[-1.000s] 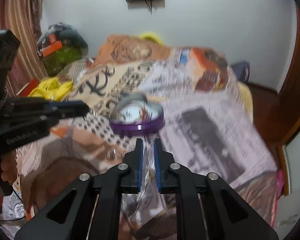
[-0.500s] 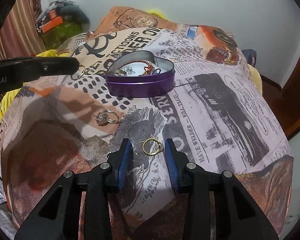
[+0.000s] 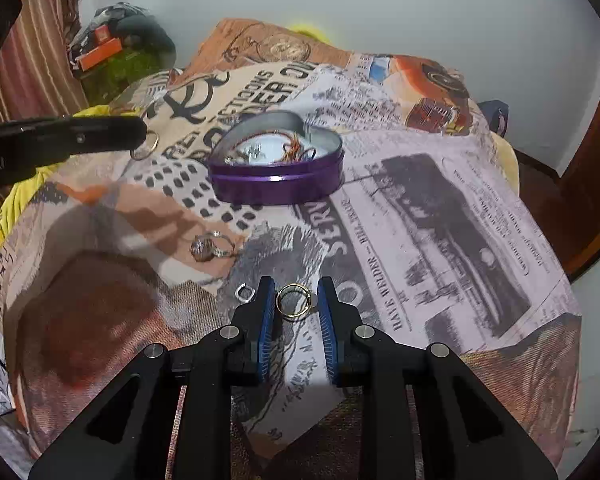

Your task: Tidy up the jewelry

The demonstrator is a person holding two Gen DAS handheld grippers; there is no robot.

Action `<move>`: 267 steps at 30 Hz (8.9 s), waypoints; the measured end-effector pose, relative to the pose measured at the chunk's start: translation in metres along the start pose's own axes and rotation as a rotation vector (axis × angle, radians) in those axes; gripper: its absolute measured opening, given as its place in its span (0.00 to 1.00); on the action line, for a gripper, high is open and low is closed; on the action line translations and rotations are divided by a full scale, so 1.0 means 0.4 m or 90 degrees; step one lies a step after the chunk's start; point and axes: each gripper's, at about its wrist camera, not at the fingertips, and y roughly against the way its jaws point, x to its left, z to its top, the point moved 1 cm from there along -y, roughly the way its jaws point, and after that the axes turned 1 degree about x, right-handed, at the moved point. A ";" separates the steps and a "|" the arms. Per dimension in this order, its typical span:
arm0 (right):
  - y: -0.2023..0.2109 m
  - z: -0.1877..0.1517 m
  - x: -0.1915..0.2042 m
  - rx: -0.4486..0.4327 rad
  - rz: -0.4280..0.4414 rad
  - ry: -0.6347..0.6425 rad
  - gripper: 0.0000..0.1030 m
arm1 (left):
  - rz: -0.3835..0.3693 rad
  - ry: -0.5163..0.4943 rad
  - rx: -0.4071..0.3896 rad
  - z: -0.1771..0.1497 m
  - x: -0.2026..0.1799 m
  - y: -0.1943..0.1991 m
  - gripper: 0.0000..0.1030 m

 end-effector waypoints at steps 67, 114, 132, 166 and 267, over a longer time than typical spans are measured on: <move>-0.126 0.200 -0.025 -0.004 0.065 -0.016 0.20 | -0.025 -0.009 0.052 0.153 0.033 -0.228 0.06; 0.078 0.079 0.017 -0.011 0.004 -0.005 0.35 | 0.035 -0.043 0.014 0.003 -0.022 0.060 0.37; -0.029 -0.006 0.065 0.047 0.018 0.027 0.34 | 0.014 -0.031 0.071 -0.086 -0.016 -0.022 0.37; 0.026 0.006 -0.015 -0.004 0.020 -0.005 0.09 | -0.014 -0.070 0.130 -0.091 -0.098 -0.175 0.15; 0.449 0.191 0.090 -0.312 0.003 0.015 0.23 | 0.089 -0.020 -0.242 0.097 -0.062 0.390 0.37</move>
